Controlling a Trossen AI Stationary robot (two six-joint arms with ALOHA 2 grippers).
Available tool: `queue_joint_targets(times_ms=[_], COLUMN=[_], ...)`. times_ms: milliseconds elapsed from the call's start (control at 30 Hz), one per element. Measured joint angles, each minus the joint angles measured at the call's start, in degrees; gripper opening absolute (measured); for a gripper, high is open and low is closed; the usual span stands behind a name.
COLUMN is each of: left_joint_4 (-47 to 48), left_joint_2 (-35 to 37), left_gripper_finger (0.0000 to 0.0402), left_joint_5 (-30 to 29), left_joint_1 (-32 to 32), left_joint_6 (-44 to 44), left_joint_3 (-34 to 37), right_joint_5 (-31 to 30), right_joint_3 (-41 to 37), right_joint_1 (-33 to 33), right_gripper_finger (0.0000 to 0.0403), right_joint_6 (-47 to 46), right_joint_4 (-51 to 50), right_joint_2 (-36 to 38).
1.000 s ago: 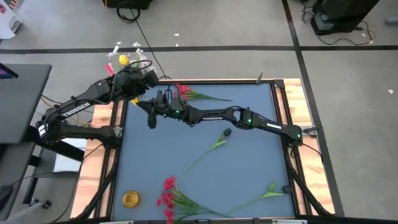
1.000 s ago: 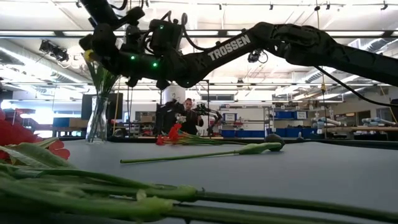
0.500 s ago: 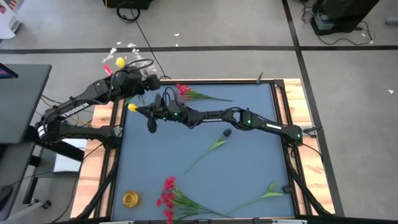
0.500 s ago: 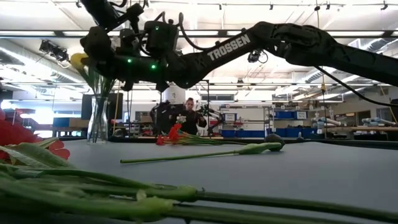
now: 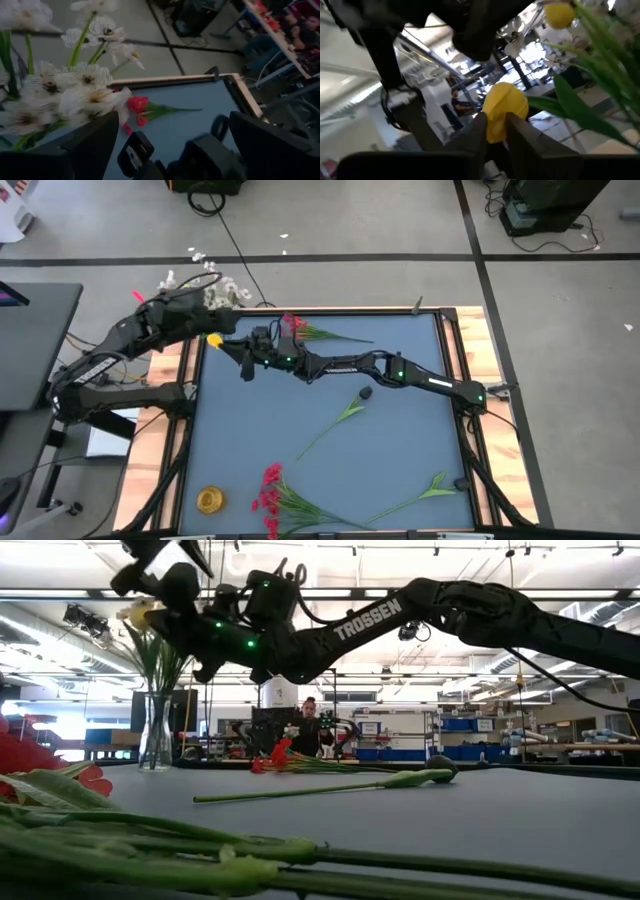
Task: Sort flowers into vase by color
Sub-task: Adjust the yellow flower in the transparent vase, then put the top red flowers into the yellow vase
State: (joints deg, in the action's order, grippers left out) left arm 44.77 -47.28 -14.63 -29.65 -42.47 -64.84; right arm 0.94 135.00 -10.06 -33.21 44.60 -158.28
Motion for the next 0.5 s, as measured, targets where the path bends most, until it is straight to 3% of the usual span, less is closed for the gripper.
queue_joint_targets(times_ms=[167,300,500], left_joint_4=[-2.0,-4.1,-4.2], left_joint_2=[3.5,5.2,7.2], left_gripper_finger=[0.0384,0.0384,0.0384], left_joint_5=[0.0,0.0,0.0], left_joint_1=[0.0,0.0,0.0], left_joint_6=[8.0,12.9,17.5], left_joint_3=[0.0,0.0,-0.2], right_joint_5=[3.6,4.2,9.2], right_joint_3=[0.0,0.0,0.0], right_joint_1=[-1.8,-3.1,-4.2], right_gripper_finger=[0.0170,0.0230,0.0264], right_joint_6=[-10.3,-13.3,-15.6], right_joint_4=[0.2,0.5,0.4], right_joint_2=[0.0,0.0,0.0])
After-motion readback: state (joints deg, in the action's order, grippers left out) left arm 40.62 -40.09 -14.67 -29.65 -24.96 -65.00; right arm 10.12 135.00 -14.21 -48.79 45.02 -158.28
